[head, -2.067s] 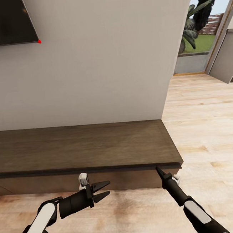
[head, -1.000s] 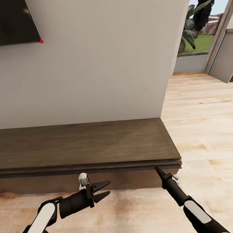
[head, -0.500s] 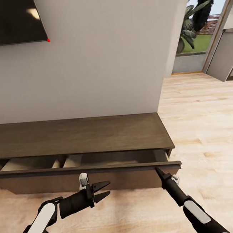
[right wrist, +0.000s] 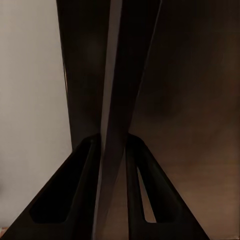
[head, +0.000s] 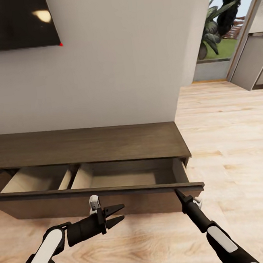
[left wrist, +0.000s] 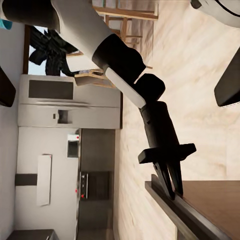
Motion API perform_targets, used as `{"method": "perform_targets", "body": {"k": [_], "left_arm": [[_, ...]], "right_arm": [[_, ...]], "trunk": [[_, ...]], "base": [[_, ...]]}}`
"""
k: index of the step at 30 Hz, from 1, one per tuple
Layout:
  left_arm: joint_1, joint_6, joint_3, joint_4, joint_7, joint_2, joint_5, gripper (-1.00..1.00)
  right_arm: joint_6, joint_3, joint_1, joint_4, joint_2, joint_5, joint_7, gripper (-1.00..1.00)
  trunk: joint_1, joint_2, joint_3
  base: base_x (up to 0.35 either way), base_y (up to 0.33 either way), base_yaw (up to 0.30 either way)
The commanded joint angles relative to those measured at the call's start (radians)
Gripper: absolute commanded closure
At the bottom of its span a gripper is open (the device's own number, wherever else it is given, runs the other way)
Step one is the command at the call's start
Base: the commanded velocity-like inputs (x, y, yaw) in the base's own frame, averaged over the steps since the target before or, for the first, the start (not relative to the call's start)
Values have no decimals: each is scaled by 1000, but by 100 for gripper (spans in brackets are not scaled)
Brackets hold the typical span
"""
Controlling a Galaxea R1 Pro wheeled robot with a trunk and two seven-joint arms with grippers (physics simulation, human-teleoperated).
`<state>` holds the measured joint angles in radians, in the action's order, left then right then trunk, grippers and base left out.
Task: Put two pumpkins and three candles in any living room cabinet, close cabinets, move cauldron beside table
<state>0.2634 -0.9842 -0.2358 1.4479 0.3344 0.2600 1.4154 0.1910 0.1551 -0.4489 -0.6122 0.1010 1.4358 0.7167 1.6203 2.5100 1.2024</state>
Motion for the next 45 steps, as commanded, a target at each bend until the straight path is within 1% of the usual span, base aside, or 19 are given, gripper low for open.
{"method": "perform_targets", "body": {"k": [1,10,18,34,45], "left_arm": [[0,-1,0,0,7,1,-6,-100],[0,-1,-1,0,8,1,-6,-100],[0,-1,0,0,8,1,-5,-100],[0,-1,-1,2,8,1,-5,-100],[0,-1,0,2,8,1,-6,-100]], "right_arm": [[7,-8,-1,6,2,25,5,100],[7,-8,-1,6,2,23,9,100],[7,-8,-1,6,2,22,10,100],[7,-8,-1,6,2,22,9,100],[7,-8,-1,6,2,22,9,100]], "trunk": [[-1,0,1],[-1,0,1],[-1,0,1],[-1,0,1],[-1,0,1]], "base": [[-224,0,0],[-209,0,0],[-37,0,0],[-126,0,0],[-16,0,0]]}}
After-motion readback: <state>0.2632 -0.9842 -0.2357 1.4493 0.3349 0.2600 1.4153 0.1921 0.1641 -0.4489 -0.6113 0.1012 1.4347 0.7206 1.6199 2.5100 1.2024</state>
